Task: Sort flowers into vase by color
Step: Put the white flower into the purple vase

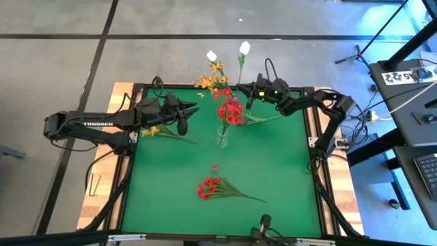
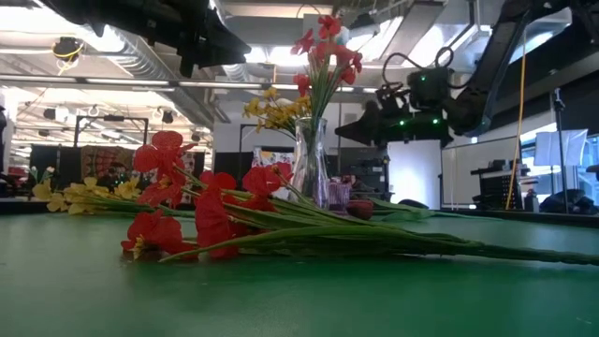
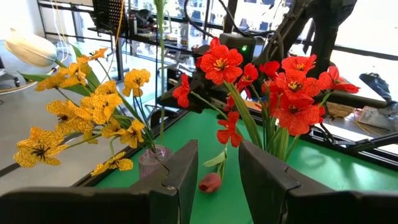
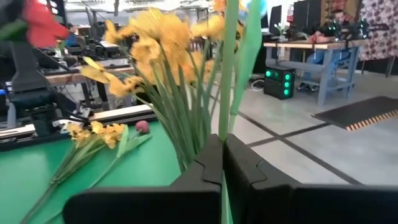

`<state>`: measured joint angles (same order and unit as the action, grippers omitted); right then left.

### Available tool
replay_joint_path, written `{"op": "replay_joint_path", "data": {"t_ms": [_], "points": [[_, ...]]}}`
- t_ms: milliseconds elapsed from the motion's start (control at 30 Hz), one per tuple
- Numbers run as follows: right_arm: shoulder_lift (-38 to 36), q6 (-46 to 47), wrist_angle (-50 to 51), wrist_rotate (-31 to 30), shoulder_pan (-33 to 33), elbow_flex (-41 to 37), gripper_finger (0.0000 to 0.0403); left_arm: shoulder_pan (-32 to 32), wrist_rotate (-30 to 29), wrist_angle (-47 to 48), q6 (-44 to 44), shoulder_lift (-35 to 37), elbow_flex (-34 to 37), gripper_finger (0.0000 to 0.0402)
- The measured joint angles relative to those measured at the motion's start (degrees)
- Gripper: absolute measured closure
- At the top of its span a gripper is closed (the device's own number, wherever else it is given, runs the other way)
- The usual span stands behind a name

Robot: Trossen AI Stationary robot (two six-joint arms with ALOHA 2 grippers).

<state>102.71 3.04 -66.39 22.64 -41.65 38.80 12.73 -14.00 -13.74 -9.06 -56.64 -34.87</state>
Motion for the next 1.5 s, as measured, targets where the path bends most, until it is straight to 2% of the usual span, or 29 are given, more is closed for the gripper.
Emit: {"op": "replay_joint_path", "data": {"t_ms": [267,700,1100,1500], "points": [[6.1,2.1,0.1,1.3,0.0,3.9,0.0403,0.0,0.0,0.1,0.0,0.0,0.0,0.0289],[6.3,-2.1,5.8,1.0,0.0,4.2,0.0403,0.0,0.0,0.4,0.1,0.0,0.0,0.0289],[6.3,-3.4,28.1,3.9,0.0,12.7,0.0403,0.0,0.0,0.4,-0.4,0.0,0.0,0.0289],[6.3,-3.8,37.7,4.0,0.0,16.8,0.0395,0.0,0.0,0.4,-0.5,0.0,0.0,0.0289]]}}
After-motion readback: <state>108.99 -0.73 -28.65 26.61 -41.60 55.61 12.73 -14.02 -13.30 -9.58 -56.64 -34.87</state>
